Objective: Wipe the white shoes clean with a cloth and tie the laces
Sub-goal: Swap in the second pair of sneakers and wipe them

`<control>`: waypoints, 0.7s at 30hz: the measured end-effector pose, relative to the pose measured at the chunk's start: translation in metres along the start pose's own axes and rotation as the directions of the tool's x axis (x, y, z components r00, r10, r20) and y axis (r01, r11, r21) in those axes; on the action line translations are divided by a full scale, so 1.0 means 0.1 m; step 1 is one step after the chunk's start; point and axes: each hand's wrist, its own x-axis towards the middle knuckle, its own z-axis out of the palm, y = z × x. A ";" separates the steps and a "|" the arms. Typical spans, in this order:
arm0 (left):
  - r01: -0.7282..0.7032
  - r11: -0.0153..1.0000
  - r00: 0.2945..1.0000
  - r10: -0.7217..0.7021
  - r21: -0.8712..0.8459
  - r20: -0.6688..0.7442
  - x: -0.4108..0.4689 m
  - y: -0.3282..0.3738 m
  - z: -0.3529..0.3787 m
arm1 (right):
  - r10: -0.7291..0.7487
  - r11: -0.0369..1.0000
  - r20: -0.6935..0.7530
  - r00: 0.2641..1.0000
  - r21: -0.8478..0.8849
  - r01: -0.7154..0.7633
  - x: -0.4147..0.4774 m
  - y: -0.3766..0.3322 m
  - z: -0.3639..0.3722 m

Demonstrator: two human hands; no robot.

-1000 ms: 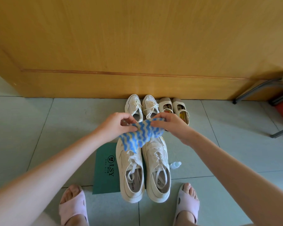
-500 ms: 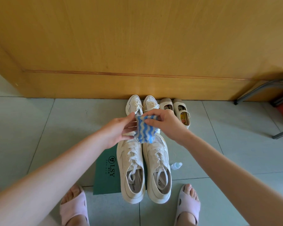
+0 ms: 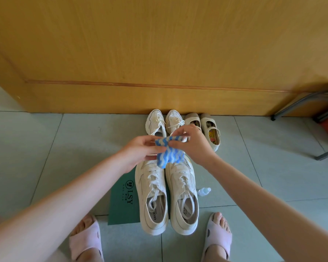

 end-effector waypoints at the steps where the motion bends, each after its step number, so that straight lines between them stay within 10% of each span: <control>1: -0.012 0.999 1.000 0.012 0.038 0.004 0.00 -0.01 0.00 | -0.022 1.000 0.045 0.999 -0.015 0.023 0.01 0.01 0.00; 15: 0.143 0.988 0.972 -0.128 0.063 -0.196 0.14 -0.09 -0.01 | 0.162 0.866 0.242 0.957 0.429 -0.256 0.04 0.12 -0.08; 21: 0.275 0.918 0.957 -0.290 -0.287 -0.010 0.13 0.03 -0.04 | 0.249 0.852 0.185 0.951 0.425 -0.306 0.05 0.25 -0.01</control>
